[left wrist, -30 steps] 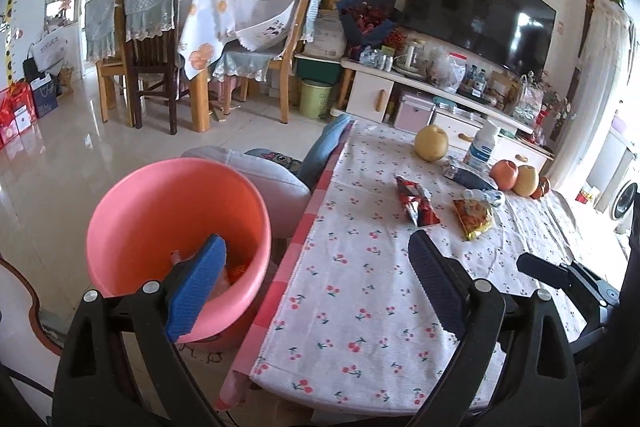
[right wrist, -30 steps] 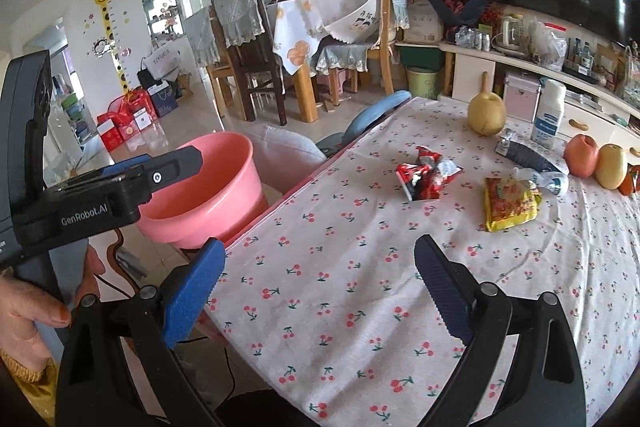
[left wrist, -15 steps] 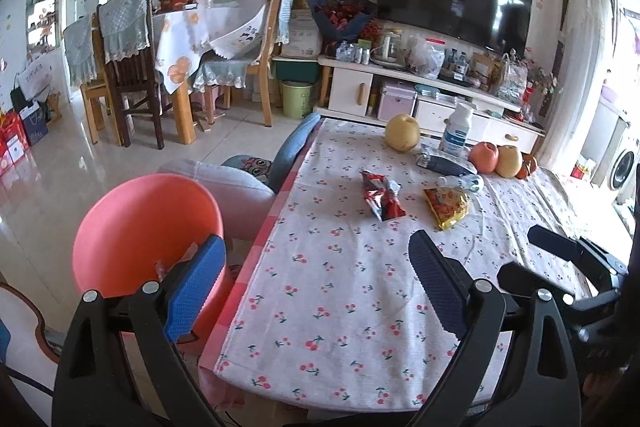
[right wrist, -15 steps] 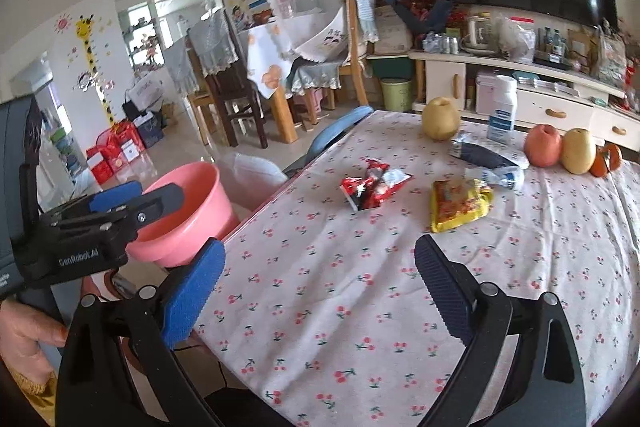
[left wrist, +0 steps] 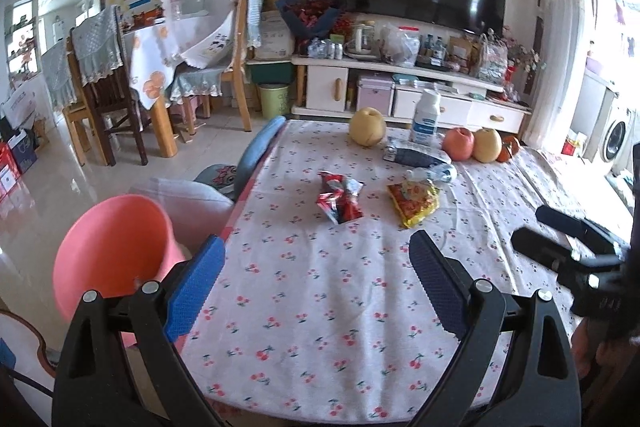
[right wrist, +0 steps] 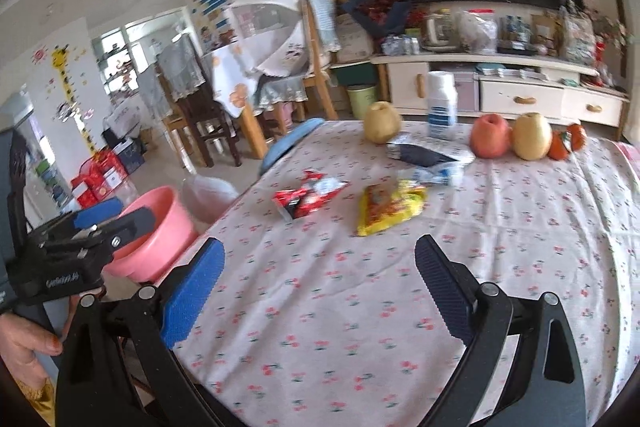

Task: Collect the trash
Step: 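Return both tools from the bucket toward the remaining table items, then grasp the yellow snack packet with the left tool while the right tool grasps the white milk carton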

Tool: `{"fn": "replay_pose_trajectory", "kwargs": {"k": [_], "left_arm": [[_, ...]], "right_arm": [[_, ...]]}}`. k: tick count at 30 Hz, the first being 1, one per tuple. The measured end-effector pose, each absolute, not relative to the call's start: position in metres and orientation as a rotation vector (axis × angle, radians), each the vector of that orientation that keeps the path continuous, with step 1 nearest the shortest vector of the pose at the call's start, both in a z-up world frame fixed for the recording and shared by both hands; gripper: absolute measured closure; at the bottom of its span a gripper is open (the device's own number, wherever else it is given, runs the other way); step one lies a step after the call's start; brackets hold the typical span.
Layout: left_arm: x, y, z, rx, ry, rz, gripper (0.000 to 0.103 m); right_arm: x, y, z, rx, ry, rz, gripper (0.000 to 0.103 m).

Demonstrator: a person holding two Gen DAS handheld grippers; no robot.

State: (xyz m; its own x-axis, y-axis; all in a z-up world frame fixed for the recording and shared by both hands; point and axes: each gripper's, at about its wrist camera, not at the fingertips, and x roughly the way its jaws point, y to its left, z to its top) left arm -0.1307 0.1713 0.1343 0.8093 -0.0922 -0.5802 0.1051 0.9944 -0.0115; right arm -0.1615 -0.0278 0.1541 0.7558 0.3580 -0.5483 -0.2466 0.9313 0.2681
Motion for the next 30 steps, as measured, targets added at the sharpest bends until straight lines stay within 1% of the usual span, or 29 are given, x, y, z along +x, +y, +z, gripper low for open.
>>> {"fn": "replay_pose_trajectory", "kwargs": {"k": [7, 15, 21, 30], "left_arm": [[-0.104, 0.132, 0.117, 0.034, 0.651, -0.170, 0.009], [-0.052, 0.073, 0.083, 0.004, 0.730, -0.251, 0.009], [-0.007, 0.044, 0.054, -0.055, 0.789, -0.257, 0.009], [0.044, 0.036, 0.022, -0.185, 0.867, -0.198, 0.010]], "right_arm": [[-0.131, -0.089, 0.133, 0.232, 0.685, 0.200, 0.008], [-0.079, -0.146, 0.102, 0.332, 0.749, 0.086, 0.008], [-0.044, -0.158, 0.083, 0.369, 0.791, 0.091, 0.008], [0.010, -0.154, 0.075, 0.315, 0.791, 0.165, 0.008]]}}
